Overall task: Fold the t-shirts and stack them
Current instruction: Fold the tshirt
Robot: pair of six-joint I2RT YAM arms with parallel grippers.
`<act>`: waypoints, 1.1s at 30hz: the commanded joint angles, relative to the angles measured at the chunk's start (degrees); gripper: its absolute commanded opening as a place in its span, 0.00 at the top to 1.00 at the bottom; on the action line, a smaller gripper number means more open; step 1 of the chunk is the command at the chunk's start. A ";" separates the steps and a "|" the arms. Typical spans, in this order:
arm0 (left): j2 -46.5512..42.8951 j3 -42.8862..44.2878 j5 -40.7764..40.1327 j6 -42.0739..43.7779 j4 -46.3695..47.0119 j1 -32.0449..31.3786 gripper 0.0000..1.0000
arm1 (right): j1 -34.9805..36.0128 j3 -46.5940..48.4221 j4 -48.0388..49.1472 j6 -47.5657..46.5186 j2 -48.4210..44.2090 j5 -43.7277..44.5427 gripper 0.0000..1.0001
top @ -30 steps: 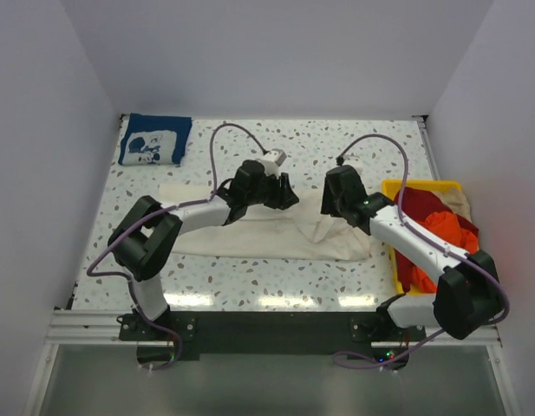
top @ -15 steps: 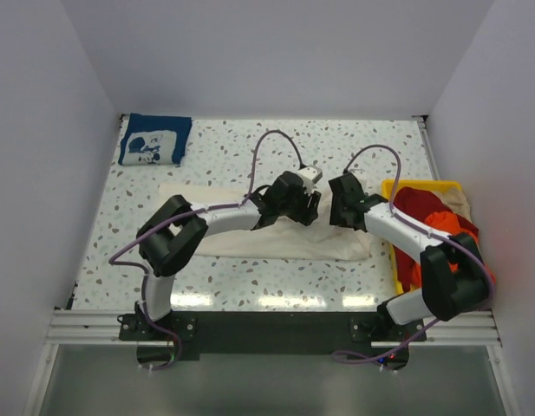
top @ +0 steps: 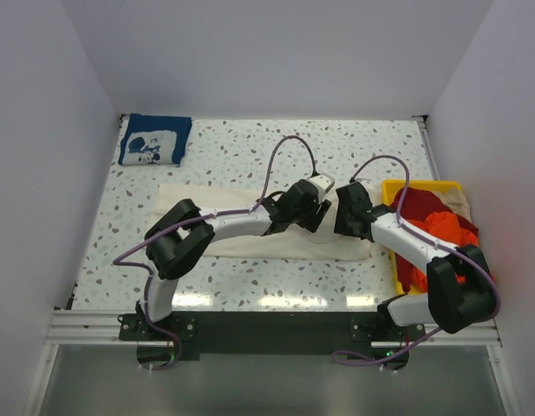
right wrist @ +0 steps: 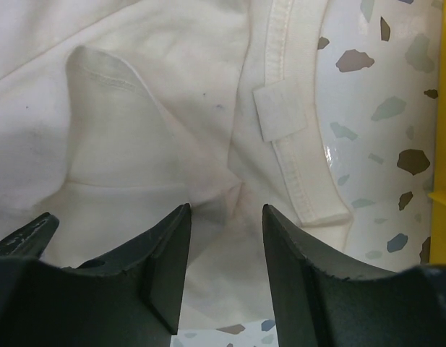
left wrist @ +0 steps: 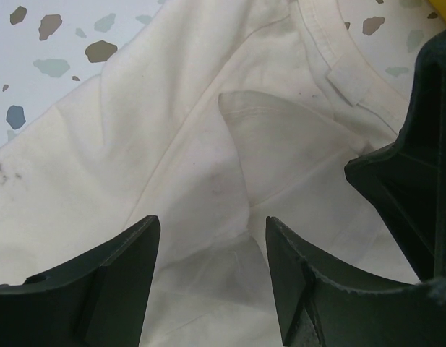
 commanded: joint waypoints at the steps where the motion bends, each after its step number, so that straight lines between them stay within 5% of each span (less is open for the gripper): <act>1: 1.19 2.90 -4.02 2.19 -2.03 -1.13 0.35 | -0.28 -1.14 2.72 2.03 -1.92 -0.74 0.53; 11: 2.24 3.69 -8.76 3.07 -4.49 -3.24 0.41 | -0.63 -2.02 3.16 2.74 -3.86 -0.83 0.56; 23: -1.70 0.36 -17.12 -0.18 -4.41 -3.50 0.69 | -0.72 -3.25 3.33 2.65 -4.73 -0.57 0.66; 33: -6.45 -4.13 -17.82 -2.20 -1.95 -3.50 0.71 | -0.90 -3.61 1.40 2.30 -8.60 -0.13 0.74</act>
